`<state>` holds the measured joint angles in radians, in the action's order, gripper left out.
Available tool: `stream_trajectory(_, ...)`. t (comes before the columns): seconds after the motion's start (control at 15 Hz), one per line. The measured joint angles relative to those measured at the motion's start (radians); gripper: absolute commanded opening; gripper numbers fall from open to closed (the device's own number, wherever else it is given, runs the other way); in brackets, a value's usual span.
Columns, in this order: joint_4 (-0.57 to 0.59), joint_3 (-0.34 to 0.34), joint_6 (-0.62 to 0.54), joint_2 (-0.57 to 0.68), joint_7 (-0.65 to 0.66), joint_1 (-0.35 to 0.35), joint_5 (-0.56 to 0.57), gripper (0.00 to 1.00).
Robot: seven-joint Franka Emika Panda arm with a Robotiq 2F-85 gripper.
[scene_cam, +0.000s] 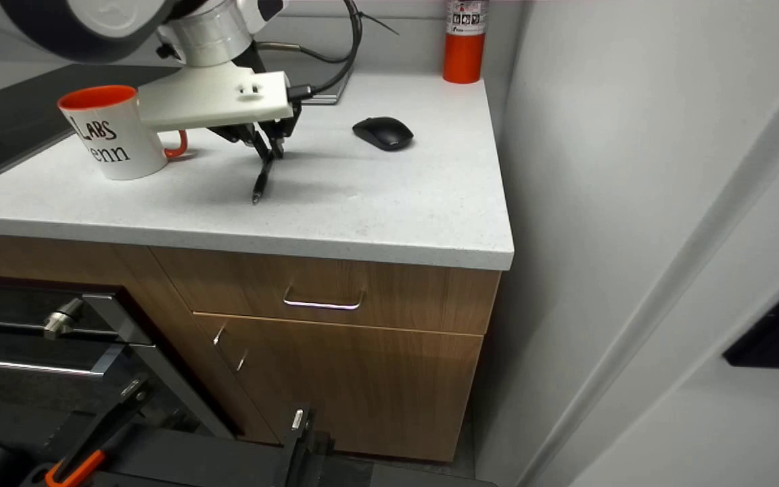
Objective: Remove the black pen from the mug
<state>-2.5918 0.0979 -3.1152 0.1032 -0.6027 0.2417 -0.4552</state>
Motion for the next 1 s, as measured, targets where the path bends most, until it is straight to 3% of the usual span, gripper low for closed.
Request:
stream_trajectory(0.2, 0.002, -0.006, 0.004, -0.020, 0.189, -0.052, 0.186, 0.75)
stream_trajectory(0.4, 0.009, -0.029, 0.028, -0.077, 0.315, -0.095, 0.280, 0.97)
stream_trajectory(0.47, 0.011, -0.038, 0.043, -0.098, 0.343, -0.105, 0.296, 1.00)
stream_trajectory(0.8, 0.039, -0.055, 0.161, -0.175, 0.398, -0.111, 0.298, 1.00)
stream_trajectory(1.0, 0.042, -0.058, 0.172, -0.184, 0.401, -0.110, 0.295, 1.00)
